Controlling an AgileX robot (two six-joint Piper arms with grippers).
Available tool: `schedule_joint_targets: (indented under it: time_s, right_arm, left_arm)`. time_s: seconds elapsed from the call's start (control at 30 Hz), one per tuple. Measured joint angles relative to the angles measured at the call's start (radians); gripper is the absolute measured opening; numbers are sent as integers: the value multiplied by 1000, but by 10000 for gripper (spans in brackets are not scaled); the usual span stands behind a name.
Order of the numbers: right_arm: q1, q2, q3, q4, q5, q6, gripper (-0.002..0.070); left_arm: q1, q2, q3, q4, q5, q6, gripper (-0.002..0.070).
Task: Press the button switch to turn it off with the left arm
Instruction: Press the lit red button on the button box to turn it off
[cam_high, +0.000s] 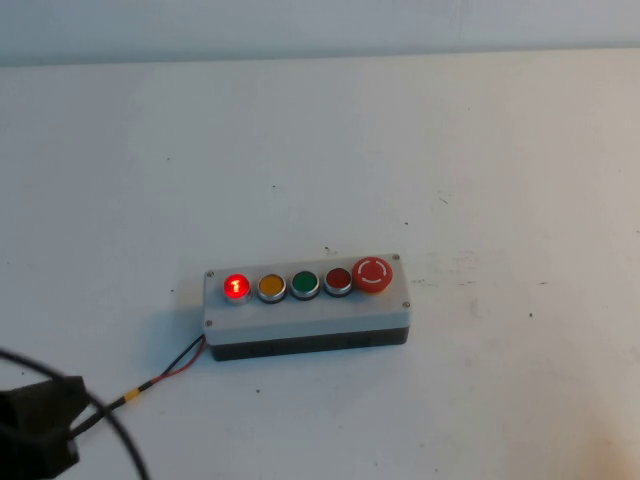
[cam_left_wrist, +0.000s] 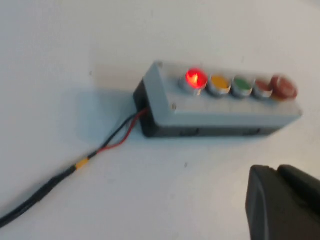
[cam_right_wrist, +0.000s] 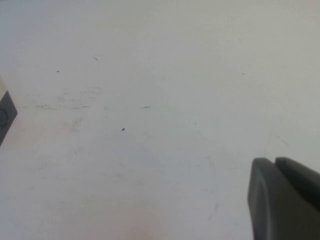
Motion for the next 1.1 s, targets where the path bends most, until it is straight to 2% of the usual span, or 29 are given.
schedule_joint_targets:
  time_s: [0.13, 0.23, 0.4, 0.67, 1.1]
  right_arm:
    - [0, 0, 0, 0, 0, 0, -16]
    - [0, 0, 0, 0, 0, 0, -16]
    - [0, 0, 0, 0, 0, 0, -16]
    - [0, 0, 0, 0, 0, 0, -16]
    - [0, 0, 0, 0, 0, 0, -16]
  left_arm:
    - [0, 282, -201, 64, 227, 110, -3]
    - [0, 461, -322, 75, 310, 193, -3]
    - [-40, 716, -498, 112, 351, 243, -3]
    - [-202, 1040, -774, 227, 436, 236, -3]
    - [-221, 1298, -1056, 245, 514, 233, -3]
